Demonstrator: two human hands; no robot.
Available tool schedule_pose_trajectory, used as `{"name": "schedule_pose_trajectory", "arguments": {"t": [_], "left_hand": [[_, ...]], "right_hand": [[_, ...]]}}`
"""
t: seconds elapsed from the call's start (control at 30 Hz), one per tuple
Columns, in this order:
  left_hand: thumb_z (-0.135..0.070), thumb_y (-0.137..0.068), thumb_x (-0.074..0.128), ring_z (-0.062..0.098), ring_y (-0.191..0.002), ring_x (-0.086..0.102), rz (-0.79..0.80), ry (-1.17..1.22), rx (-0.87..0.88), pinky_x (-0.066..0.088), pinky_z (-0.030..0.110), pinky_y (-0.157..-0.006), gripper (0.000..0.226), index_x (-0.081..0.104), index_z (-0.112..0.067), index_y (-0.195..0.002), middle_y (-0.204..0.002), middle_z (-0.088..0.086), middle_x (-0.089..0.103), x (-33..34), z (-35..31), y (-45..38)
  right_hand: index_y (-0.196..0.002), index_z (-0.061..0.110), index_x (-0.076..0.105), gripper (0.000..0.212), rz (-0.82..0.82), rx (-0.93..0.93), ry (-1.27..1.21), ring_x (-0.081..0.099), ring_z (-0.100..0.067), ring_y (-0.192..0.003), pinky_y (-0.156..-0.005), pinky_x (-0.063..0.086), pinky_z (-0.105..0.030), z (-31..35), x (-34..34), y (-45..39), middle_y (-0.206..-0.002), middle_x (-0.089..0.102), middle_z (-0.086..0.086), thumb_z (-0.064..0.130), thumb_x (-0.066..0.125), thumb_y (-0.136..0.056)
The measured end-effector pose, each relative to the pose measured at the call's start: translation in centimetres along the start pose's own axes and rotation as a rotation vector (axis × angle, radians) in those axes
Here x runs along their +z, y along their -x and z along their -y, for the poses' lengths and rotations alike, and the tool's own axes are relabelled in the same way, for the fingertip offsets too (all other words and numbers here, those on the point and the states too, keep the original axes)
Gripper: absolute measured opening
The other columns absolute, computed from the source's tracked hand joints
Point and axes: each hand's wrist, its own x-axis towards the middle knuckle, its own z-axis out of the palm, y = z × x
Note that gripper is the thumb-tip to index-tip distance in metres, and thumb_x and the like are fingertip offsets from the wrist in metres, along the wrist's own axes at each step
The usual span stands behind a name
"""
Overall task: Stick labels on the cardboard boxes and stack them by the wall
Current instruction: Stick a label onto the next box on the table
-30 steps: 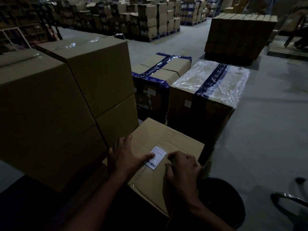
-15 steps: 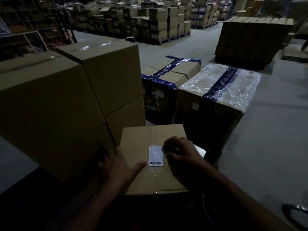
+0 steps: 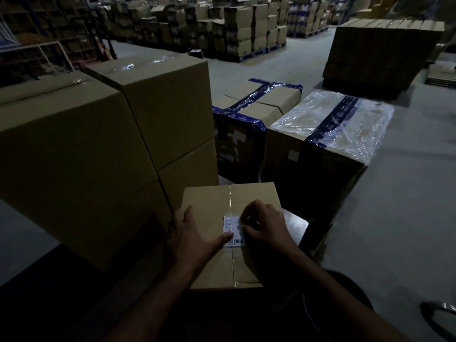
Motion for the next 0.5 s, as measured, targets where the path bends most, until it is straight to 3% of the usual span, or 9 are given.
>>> {"name": "schedule_pose_trajectory", "arguments": {"t": [0.07,0.2,0.4,0.5], "left_hand": [[-0.096,-0.045,0.06,0.026,-0.138,0.034,0.006,0.008,-0.007,0.041,0.043,-0.103,0.131,0.027,-0.028,-0.151,-0.156,0.0,0.022,0.06,0.08,-0.06],[-0.096,-0.044,0.061,0.025,-0.138,0.035,-0.001,0.013,-0.008,0.042,0.043,-0.102,0.132,0.027,-0.027,-0.151,-0.155,-0.001,0.022,0.11,0.23,-0.24],[-0.097,-0.041,0.057,0.026,-0.136,0.037,-0.009,0.026,-0.008,0.042,0.043,-0.102,0.132,0.029,-0.027,-0.15,-0.153,0.0,0.025,0.31,0.41,-0.28],[-0.103,-0.038,0.048,0.026,-0.14,0.031,0.023,0.033,-0.022,0.04,0.045,-0.106,0.138,0.03,-0.025,-0.15,-0.157,0.001,0.021,0.24,0.35,-0.35]], "right_hand": [[-0.1,0.031,0.057,0.027,-0.002,-0.015,0.029,0.051,-0.01,-0.1,-0.086,0.036,-0.034,0.12,0.09,0.05,-0.095,0.065,0.016,0.03,0.071,-0.078],[-0.092,0.03,0.055,0.022,0.013,-0.01,0.032,0.047,-0.006,-0.09,-0.08,0.027,-0.03,0.3,-0.1,-0.09,-0.088,0.062,0.017,0.03,0.072,-0.077],[-0.09,0.03,0.056,0.022,0.023,0.026,0.009,0.052,-0.008,-0.091,-0.089,0.043,-0.038,0.82,-0.37,-0.1,-0.086,0.061,0.017,0.028,0.073,-0.076],[-0.088,0.034,0.052,0.023,0.023,0.088,-0.049,0.059,-0.01,-0.09,-0.086,0.05,-0.04,1.04,-0.42,0.63,-0.086,0.065,0.015,0.034,0.07,-0.073]]}}
